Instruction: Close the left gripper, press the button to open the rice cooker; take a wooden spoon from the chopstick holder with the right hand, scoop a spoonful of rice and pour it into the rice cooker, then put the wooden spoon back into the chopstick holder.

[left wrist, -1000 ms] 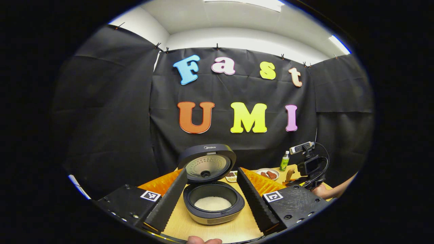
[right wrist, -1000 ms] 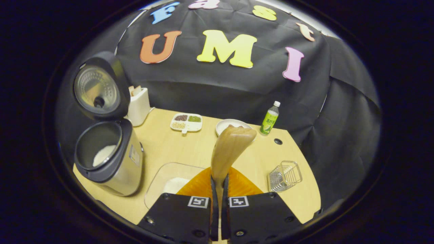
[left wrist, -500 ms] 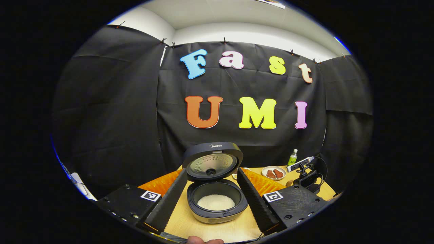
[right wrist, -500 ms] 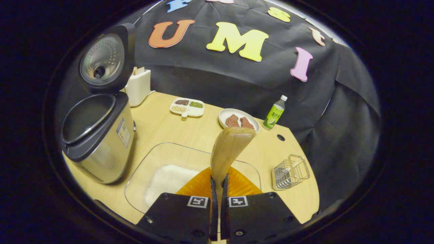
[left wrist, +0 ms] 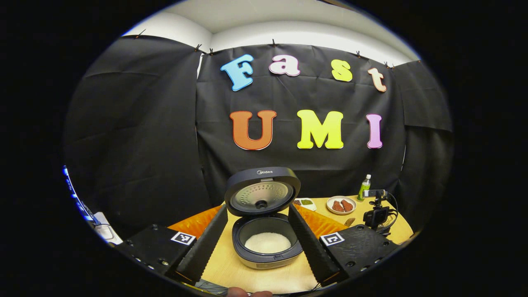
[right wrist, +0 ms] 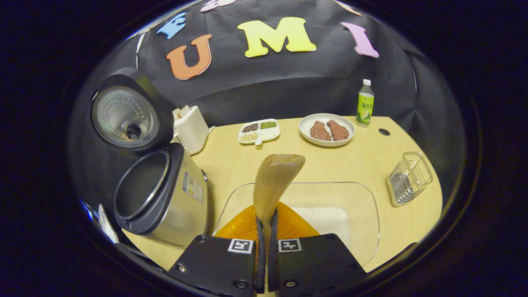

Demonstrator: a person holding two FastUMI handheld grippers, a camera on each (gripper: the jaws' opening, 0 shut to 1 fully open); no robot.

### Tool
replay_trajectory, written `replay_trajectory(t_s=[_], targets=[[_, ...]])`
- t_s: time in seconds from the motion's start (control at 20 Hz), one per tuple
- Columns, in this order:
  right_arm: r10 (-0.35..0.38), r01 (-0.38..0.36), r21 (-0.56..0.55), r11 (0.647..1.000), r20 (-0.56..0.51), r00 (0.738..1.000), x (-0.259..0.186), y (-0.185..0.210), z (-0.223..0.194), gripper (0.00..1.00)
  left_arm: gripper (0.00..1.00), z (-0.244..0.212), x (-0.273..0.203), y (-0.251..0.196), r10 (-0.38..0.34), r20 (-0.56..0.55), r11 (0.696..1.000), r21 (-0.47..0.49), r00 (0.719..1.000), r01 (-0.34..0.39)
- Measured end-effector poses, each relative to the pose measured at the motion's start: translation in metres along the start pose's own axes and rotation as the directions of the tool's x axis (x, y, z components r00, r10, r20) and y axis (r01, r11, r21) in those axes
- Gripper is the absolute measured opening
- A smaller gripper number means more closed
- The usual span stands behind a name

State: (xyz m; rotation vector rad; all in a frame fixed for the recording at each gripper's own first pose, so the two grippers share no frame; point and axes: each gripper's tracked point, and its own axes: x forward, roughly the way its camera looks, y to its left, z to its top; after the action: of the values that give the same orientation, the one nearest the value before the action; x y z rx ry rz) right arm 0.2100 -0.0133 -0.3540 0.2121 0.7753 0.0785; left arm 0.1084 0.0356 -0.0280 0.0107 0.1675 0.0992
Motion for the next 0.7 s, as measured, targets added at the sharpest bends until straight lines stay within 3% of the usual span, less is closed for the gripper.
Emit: replay_trajectory(t_s=[0.1,0.25,0.5,0.7], targets=[[0.049,-0.046,0.096,0.994,-0.027,0.998,0.000,0.001,0.000,0.09,0.95,0.003,0.000,-0.006,-0.006,0.004,1.000,0.005,1.000,0.006],[0.109,-0.093,0.268,0.959,-0.046,0.993,-0.002,0.001,0.002,0.08,0.94,0.003,0.001,-0.012,-0.011,0.002,1.000,0.002,1.000,0.011],[0.133,-0.108,0.418,0.902,-0.031,0.991,-0.011,-0.026,0.007,0.08,0.95,0.006,0.008,-0.026,-0.025,0.008,1.000,0.000,1.000,0.025],[0.105,-0.100,0.457,0.884,0.015,0.994,-0.031,-0.058,0.024,0.08,0.95,0.011,0.014,-0.040,-0.049,0.015,0.999,-0.005,0.999,0.049]])
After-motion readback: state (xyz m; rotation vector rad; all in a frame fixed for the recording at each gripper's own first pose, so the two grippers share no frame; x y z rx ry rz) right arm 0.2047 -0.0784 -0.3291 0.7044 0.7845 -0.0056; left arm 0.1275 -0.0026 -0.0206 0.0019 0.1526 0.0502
